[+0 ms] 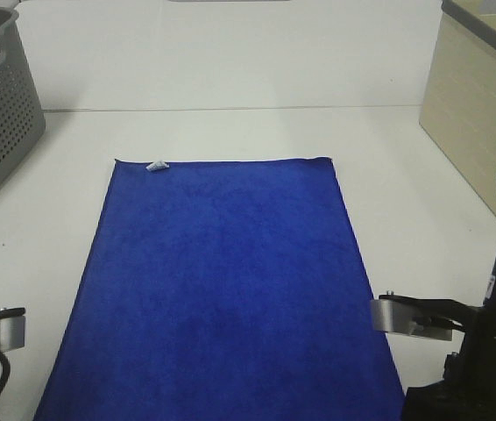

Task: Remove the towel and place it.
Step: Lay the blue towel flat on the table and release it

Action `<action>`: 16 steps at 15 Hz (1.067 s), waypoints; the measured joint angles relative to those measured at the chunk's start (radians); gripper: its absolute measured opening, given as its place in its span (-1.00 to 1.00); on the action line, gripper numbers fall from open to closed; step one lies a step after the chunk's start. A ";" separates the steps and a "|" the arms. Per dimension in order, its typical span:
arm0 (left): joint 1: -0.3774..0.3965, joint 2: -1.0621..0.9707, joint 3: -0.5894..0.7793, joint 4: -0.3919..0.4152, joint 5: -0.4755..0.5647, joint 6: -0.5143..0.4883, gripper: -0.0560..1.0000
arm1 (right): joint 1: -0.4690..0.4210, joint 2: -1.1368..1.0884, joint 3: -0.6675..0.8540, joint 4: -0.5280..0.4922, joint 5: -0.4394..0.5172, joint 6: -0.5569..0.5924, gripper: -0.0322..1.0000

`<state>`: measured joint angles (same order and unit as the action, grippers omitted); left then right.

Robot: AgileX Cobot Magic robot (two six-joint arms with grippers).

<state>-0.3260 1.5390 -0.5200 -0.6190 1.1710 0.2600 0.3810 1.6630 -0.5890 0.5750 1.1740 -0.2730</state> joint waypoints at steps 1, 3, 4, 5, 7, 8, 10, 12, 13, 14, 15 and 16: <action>0.000 0.022 -0.014 0.004 0.003 0.000 -0.89 | 0.000 0.035 0.000 0.002 -0.006 -0.016 -0.91; 0.000 0.084 -0.052 0.022 0.011 0.001 -0.89 | 0.000 0.107 0.002 0.018 -0.029 -0.039 -0.91; 0.000 0.118 -0.066 0.027 0.014 0.002 -0.89 | 0.000 0.146 0.002 0.023 -0.034 -0.049 -0.91; 0.000 0.153 -0.078 0.033 0.016 0.010 -0.89 | 0.000 0.178 0.001 0.030 -0.040 -0.065 -0.91; 0.000 0.226 -0.091 0.040 0.018 0.034 -0.89 | 0.000 0.216 0.001 0.048 -0.045 -0.096 -0.91; 0.000 0.261 -0.093 0.041 0.018 0.041 -0.89 | 0.000 0.225 0.001 0.051 -0.049 -0.103 -0.91; 0.000 0.314 -0.094 0.041 0.012 0.058 -0.89 | 0.000 0.229 0.001 0.058 -0.052 -0.114 -0.91; 0.000 0.353 -0.094 0.041 0.003 0.076 -0.89 | 0.000 0.230 0.001 0.065 -0.059 -0.116 -0.91; 0.000 0.359 -0.094 0.041 0.002 0.078 -0.89 | 0.000 0.230 0.001 0.067 -0.067 -0.116 -0.91; 0.000 0.361 -0.094 0.042 0.001 0.080 -0.89 | 0.000 0.230 0.001 0.068 -0.070 -0.116 -0.91; 0.000 0.361 -0.094 0.042 0.000 0.080 -0.89 | 0.000 0.230 0.001 0.069 -0.070 -0.116 -0.91; 0.000 0.361 -0.094 0.042 0.000 0.080 -0.89 | 0.000 0.230 0.001 0.069 -0.070 -0.116 -0.91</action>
<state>-0.3260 1.9000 -0.6140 -0.5770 1.1710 0.3400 0.3810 1.8930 -0.5880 0.6440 1.1040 -0.3890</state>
